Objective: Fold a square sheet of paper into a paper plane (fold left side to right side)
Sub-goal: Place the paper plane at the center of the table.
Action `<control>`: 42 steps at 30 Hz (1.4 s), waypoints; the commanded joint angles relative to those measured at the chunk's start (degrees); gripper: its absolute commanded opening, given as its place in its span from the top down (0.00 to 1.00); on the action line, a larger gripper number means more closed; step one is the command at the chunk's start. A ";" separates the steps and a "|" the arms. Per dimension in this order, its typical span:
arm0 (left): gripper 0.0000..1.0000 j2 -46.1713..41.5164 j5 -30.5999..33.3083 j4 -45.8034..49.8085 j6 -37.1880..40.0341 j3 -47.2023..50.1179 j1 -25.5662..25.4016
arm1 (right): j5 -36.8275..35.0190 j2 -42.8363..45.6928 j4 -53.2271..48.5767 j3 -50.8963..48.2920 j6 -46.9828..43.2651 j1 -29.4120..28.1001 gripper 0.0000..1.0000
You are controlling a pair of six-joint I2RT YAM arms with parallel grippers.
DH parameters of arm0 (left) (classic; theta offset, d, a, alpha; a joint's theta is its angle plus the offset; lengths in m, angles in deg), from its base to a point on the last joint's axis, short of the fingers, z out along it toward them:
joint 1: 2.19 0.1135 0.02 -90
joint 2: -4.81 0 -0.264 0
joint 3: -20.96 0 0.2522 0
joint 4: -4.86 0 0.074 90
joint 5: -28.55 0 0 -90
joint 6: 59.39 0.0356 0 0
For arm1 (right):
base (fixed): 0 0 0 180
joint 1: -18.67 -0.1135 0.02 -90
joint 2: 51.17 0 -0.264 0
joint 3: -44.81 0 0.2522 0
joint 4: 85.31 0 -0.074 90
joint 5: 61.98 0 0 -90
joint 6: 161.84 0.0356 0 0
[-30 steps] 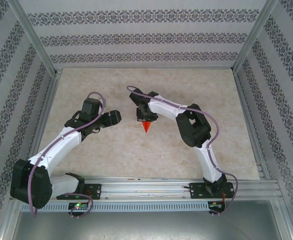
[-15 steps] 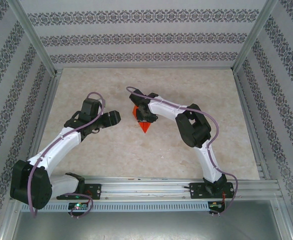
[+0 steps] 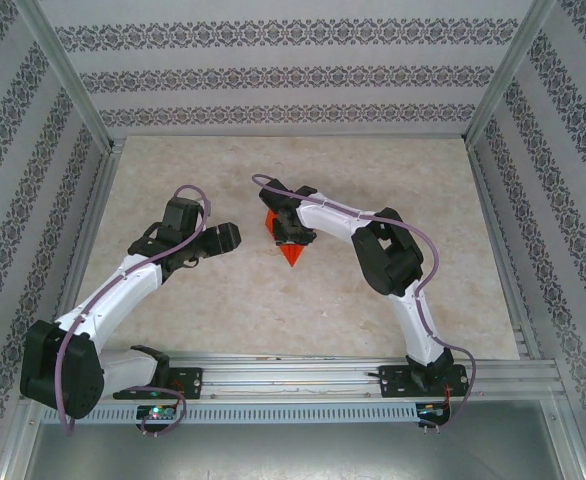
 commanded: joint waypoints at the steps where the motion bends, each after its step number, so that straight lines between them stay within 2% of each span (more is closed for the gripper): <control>1: 0.20 -1.10 0.61 1.85 1.47 -1.25 1.05 | -1.61 2.34 -2.76 0.01 -1.47 0.11 0.62; 27: 0.20 -1.34 0.54 2.56 1.60 -2.08 1.30 | -1.64 5.47 -3.45 -0.31 -2.07 -0.22 0.55; 38: 0.19 -2.68 -0.07 3.03 1.12 -1.64 2.11 | -2.11 13.70 -3.34 -3.41 -3.29 -0.39 0.50; 42: 0.18 -4.00 0.63 4.25 1.72 -1.95 2.86 | -4.55 18.56 -3.14 -6.22 -5.19 -0.40 0.42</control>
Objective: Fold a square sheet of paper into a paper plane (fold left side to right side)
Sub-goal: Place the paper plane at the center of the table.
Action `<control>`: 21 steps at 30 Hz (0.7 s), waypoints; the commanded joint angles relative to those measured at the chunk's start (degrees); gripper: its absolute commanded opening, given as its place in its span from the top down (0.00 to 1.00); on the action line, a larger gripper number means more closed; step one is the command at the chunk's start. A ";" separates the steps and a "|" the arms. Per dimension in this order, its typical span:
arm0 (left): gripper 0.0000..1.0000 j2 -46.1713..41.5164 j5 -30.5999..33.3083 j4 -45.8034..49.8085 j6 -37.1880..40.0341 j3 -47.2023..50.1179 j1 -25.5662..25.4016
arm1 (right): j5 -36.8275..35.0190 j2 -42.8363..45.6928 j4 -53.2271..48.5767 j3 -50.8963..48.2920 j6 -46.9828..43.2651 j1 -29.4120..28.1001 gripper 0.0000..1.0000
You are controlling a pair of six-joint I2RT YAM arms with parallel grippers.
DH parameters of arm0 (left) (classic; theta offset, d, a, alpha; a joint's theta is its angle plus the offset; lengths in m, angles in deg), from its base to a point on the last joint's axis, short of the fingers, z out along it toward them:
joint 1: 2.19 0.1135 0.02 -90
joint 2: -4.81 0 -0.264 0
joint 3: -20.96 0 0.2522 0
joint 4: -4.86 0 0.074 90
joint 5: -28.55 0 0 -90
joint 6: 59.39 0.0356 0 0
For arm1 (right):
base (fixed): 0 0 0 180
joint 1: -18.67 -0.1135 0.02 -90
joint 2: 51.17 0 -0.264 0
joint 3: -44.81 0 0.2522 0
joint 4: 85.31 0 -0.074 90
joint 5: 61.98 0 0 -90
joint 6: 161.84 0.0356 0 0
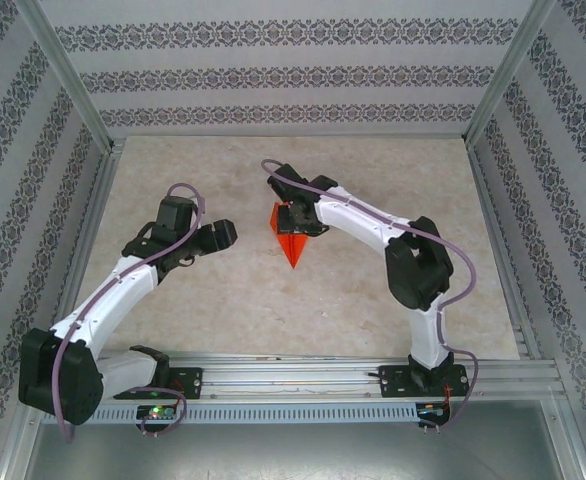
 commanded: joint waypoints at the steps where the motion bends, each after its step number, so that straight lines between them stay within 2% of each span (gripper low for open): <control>1: 0.18 -2.13 0.72 3.52 1.98 -1.60 1.40 | -4.60 5.49 -0.69 -3.22 -2.80 -0.20 0.38; 8: 0.14 -5.01 3.71 7.44 3.79 -2.98 2.91 | -9.82 20.02 5.44 -17.06 -7.52 3.38 0.16; 10: 0.13 -5.75 4.63 8.25 4.21 -3.17 3.33 | -10.66 24.92 7.90 -21.92 -8.60 4.94 0.02; 15: 0.10 -9.00 8.43 9.52 4.41 -2.99 4.06 | -11.19 36.72 14.21 -33.24 -11.50 9.61 0.02; 21: 0.08 -15.20 17.57 8.44 4.24 -0.92 4.28 | -10.76 48.30 19.02 -45.01 -18.98 17.77 0.02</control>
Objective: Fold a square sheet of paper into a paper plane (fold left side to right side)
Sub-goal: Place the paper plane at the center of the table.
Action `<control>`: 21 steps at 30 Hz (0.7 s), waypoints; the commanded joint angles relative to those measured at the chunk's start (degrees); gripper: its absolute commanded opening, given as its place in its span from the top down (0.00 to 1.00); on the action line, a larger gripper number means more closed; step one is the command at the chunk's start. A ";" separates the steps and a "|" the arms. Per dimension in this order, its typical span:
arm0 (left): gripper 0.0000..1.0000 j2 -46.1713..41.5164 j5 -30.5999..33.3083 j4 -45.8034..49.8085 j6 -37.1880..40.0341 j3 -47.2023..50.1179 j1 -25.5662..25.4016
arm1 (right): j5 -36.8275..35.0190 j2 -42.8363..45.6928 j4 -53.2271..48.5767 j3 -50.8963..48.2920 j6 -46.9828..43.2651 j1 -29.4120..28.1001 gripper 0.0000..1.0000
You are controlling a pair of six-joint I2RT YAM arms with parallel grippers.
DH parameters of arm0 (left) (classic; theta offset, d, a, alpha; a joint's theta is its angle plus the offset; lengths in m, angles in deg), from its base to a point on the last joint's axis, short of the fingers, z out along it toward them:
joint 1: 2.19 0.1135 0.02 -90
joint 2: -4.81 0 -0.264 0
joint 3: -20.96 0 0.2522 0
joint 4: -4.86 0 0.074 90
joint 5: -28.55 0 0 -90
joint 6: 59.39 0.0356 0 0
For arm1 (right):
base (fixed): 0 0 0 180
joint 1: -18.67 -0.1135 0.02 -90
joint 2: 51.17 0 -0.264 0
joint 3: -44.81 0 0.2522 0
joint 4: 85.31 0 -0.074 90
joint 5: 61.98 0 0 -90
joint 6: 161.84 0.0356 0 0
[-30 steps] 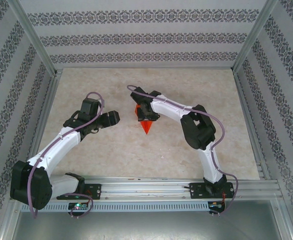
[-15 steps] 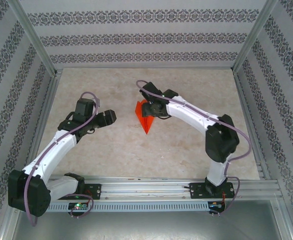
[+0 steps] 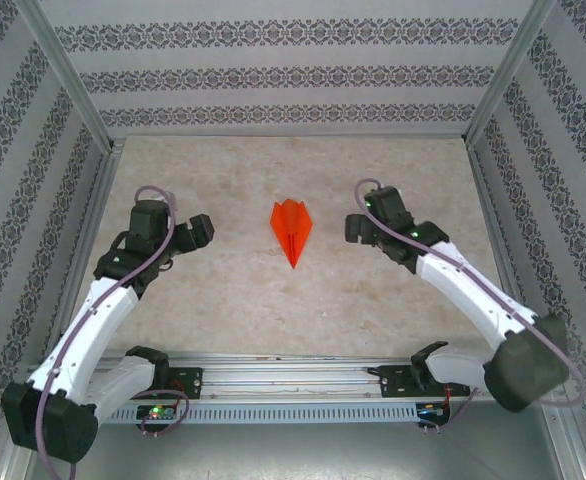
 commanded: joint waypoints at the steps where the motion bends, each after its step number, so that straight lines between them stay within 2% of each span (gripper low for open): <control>1: 0.07 -3.02 6.93 0.81 1.38 0.65 0.78 | -0.83 4.58 4.37 -5.08 -6.41 4.38 0.02; 7: 0.07 -3.75 10.34 0.14 2.45 -0.53 0.86 | 0.07 11.57 12.08 -13.98 -11.64 14.12 0.02; 10: 0.07 -3.20 11.06 -0.30 3.11 -1.23 0.90 | 3.49 12.95 19.01 -18.80 -15.72 18.04 0.02; 15: 0.06 -1.99 13.06 0.34 3.84 -2.53 0.85 | 5.41 11.71 33.67 -26.49 -18.96 20.75 0.02; 21: 0.06 -1.28 13.94 1.01 4.21 -3.21 0.90 | 8.20 7.06 44.51 -29.18 -19.17 22.81 0.02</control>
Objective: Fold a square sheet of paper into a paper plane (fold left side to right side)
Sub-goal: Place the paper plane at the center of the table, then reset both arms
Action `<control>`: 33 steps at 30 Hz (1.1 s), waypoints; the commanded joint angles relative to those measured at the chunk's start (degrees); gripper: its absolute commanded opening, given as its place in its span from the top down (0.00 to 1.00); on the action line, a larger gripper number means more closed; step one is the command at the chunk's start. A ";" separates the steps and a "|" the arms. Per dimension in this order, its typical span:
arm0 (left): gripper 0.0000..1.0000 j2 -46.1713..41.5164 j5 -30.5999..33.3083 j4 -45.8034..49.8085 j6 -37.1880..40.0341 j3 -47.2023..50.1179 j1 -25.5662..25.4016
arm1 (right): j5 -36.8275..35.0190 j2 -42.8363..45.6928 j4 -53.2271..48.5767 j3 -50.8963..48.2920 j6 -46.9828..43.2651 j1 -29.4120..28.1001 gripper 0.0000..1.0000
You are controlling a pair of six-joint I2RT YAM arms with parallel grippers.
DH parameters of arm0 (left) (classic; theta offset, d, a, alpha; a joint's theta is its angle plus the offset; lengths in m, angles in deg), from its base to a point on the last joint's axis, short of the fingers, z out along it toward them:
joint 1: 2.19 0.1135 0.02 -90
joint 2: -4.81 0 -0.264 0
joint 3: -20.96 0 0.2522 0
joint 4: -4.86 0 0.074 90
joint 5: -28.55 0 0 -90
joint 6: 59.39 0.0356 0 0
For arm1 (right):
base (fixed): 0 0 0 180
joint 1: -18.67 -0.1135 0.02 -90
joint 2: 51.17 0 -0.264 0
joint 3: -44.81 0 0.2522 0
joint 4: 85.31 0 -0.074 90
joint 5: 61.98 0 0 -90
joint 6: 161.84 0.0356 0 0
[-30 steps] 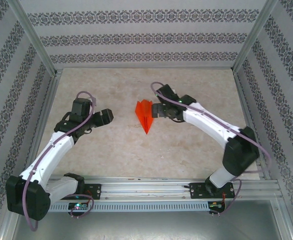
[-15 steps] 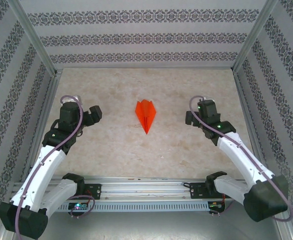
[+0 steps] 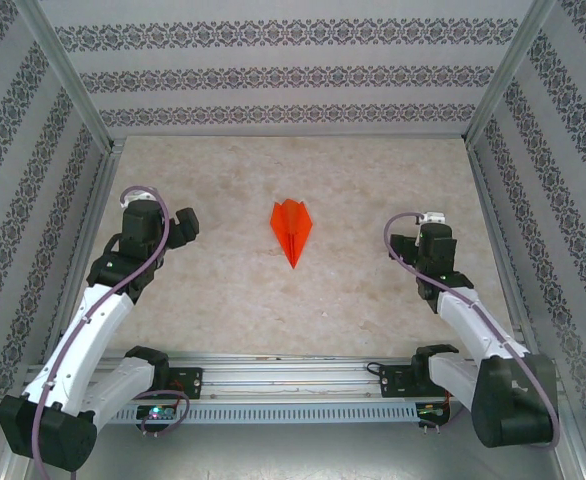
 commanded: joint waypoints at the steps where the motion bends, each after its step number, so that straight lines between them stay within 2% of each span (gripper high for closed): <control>1: 0.06 0.10 2.10 1.03 1.63 -1.93 0.85 | 3.41 -2.39 12.45 -1.39 -1.67 1.24 0.02; 7: 0.06 0.80 3.07 1.28 2.25 -2.56 0.87 | 6.97 -9.82 27.88 -4.47 0.38 3.42 0.02; 13: 0.06 1.23 3.77 1.25 2.45 -2.95 0.88 | 9.72 -15.64 43.15 -7.28 -1.96 3.78 0.02; 18: 0.05 1.83 3.80 1.72 2.56 -3.39 0.94 | 13.87 -24.56 53.16 -7.63 -1.92 4.28 0.02; 21: 0.05 1.90 3.85 2.24 2.78 -3.65 0.97 | 15.30 -27.99 54.72 -6.41 -1.86 4.35 0.02; 23: 0.05 1.96 4.27 2.36 3.10 -3.66 0.92 | 15.10 -27.20 49.58 -3.87 -2.17 4.44 0.02; 25: 0.05 2.30 4.55 1.86 3.95 -3.59 1.01 | 14.16 -27.21 48.69 -3.35 -2.42 3.97 0.02; 30: 0.04 4.81 3.41 -0.81 8.92 -3.89 1.35 | 13.82 -27.16 48.81 -3.51 -2.56 3.78 0.02; 33: 0.00 5.47 3.64 -5.47 12.42 -2.46 1.70 | 13.62 -27.13 48.90 -3.59 -2.64 3.72 0.02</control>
